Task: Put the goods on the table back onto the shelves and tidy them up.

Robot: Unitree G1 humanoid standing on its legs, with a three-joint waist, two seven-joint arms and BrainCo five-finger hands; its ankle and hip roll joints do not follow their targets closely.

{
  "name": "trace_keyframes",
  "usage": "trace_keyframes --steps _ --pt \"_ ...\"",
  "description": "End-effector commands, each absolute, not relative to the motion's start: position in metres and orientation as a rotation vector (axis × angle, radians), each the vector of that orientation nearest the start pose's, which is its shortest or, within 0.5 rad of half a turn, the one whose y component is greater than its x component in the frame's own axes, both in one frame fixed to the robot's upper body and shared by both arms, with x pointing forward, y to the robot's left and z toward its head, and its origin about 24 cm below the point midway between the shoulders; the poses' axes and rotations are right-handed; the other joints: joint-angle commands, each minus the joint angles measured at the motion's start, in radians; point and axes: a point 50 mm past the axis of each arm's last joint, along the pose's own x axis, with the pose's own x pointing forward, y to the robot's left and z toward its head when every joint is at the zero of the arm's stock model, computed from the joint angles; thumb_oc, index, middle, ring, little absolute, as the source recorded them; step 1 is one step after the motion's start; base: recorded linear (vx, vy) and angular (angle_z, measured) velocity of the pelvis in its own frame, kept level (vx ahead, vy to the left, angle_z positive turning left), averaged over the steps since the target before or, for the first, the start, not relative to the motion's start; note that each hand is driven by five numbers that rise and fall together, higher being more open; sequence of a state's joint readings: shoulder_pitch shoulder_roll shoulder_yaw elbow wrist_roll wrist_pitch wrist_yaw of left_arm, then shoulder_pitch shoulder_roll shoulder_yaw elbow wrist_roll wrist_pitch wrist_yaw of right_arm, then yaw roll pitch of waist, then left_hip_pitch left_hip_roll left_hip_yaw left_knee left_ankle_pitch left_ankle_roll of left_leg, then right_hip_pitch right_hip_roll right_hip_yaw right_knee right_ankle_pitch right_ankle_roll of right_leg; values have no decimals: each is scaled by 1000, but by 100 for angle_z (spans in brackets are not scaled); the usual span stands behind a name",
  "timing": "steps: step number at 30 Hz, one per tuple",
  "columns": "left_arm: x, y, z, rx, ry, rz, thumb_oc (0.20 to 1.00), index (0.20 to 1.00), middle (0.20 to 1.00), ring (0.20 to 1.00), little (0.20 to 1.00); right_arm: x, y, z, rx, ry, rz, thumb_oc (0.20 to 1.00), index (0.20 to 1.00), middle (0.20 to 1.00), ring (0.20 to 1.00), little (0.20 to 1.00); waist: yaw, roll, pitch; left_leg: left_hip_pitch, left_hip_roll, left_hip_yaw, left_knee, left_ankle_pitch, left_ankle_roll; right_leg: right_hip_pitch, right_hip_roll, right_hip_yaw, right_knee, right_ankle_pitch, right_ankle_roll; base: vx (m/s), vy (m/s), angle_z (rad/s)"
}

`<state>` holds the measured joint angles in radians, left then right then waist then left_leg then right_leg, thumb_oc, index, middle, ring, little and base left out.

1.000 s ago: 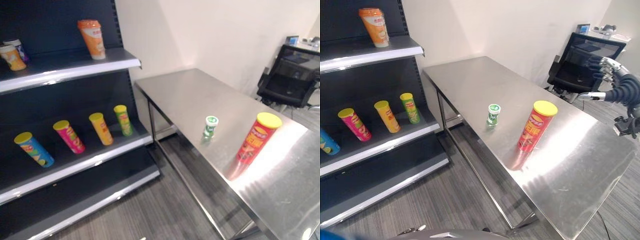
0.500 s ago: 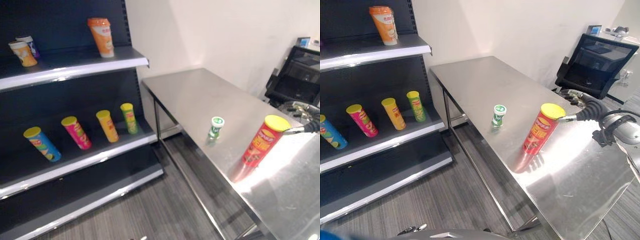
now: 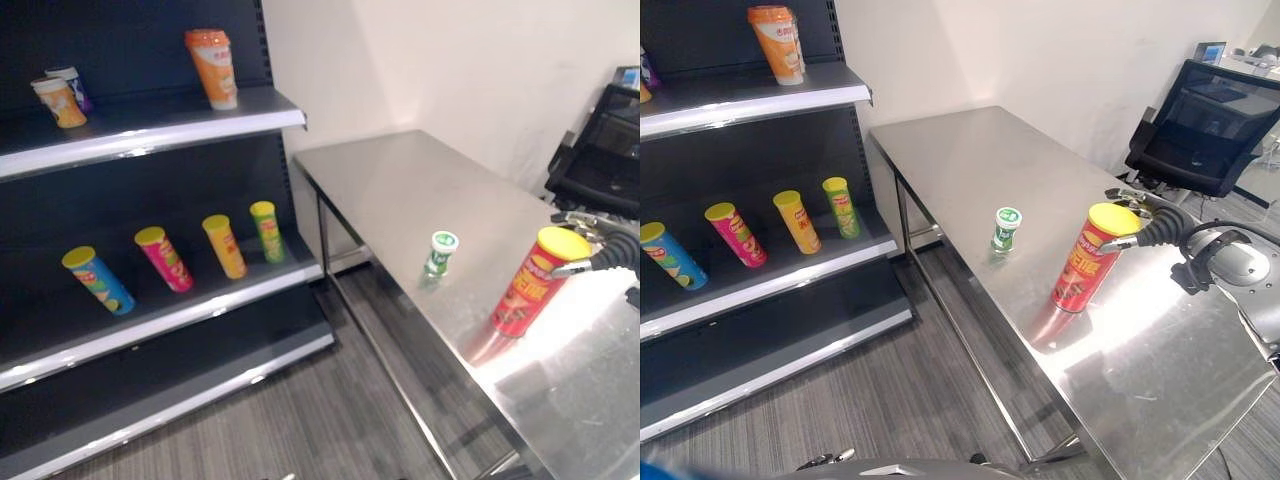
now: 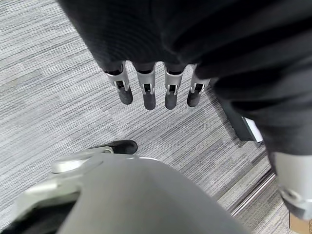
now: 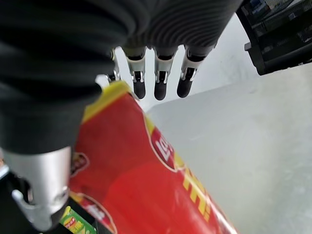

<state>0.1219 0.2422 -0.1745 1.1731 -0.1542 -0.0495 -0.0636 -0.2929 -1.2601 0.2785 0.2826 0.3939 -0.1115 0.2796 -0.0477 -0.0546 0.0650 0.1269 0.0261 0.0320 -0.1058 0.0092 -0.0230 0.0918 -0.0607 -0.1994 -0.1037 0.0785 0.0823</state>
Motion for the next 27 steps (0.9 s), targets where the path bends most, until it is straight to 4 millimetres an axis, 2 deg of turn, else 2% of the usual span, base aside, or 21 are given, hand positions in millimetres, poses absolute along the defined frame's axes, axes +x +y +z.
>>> trace_keyframes --steps 1,5,6,7,8,14,21,22,24,26,27 --pt "82 237 -158 168 1158 26 1000 1000 1000 1000 1000 294 -314 182 -873 80 322 1000 1000 1000 1000 1000 48 -35 19 -7 31 49 19 -50 -70 66 -17 2 21 -142 56 0 0 0" --pt "85 235 -158 166 1149 0 1000 1000 1000 1000 1000 293 -302 166 -849 164 452 1000 1000 1000 1000 1000 50 -38 17 -6 33 46 19 -49 -72 70 -16 1 19 -145 55 0 0 0" --pt "85 234 -158 170 1151 -6 1000 1000 1000 1000 1000 292 -299 165 -862 179 482 912 912 912 912 912 51 -39 17 -6 34 46 19 -50 -73 71 -16 -1 19 -145 55 0 0 0" --pt "86 234 -158 171 1152 -10 1000 1000 1000 1000 1000 292 -296 165 -873 182 505 674 674 674 674 674 51 -40 16 -5 35 46 19 -50 -73 71 -15 -1 18 -146 55 0 0 0" --pt "87 232 -158 168 1149 -12 1000 1000 1000 1000 1000 293 -293 165 -884 181 515 200 200 200 200 200 51 -40 16 -5 35 46 19 -50 -74 71 -15 -1 18 -145 55 0 0 0" --pt "90 233 -158 172 1140 2 1000 1000 1000 1000 1000 292 -292 179 -895 79 459 200 200 200 200 200 45 -38 14 -2 35 45 19 -51 -72 73 -16 -1 19 -146 55 -2 -5 3" --pt "83 242 -157 149 1140 81 1000 1000 1000 1000 1000 275 -305 233 -859 -273 169 200 200 200 200 200 40 -26 8 5 38 41 19 -57 -68 80 -10 -1 18 -157 51 3 -9 1" --pt "83 242 -157 152 1140 79 1000 1000 1000 1000 1000 274 -306 232 -859 -271 167 200 200 200 200 200 42 -27 9 6 38 41 19 -57 -68 81 -10 -1 18 -157 51 0 0 0" --pt "82 245 -156 153 1139 96 1000 1000 1000 1000 1000 267 -313 244 -855 -352 68 200 200 200 200 200 44 -22 8 4 39 36 19 -58 -67 82 -9 -5 18 -161 50 6 -20 1" --pt "76 254 -154 149 1140 149 1000 1000 1000 1000 1000 256 -316 257 -756 -540 -103 200 200 200 200 200 59 -13 9 0 41 8 19 -59 -64 80 2 5 18 -172 40 6 -76 5" --pt "77 257 -153 146 1130 169 1000 1000 1000 1000 1000 254 -312 258 -737 -572 -114 200 200 200 200 200 62 -14 15 -7 40 -7 27 -60 -62 76 4 11 20 -175 37 -36 -67 4"
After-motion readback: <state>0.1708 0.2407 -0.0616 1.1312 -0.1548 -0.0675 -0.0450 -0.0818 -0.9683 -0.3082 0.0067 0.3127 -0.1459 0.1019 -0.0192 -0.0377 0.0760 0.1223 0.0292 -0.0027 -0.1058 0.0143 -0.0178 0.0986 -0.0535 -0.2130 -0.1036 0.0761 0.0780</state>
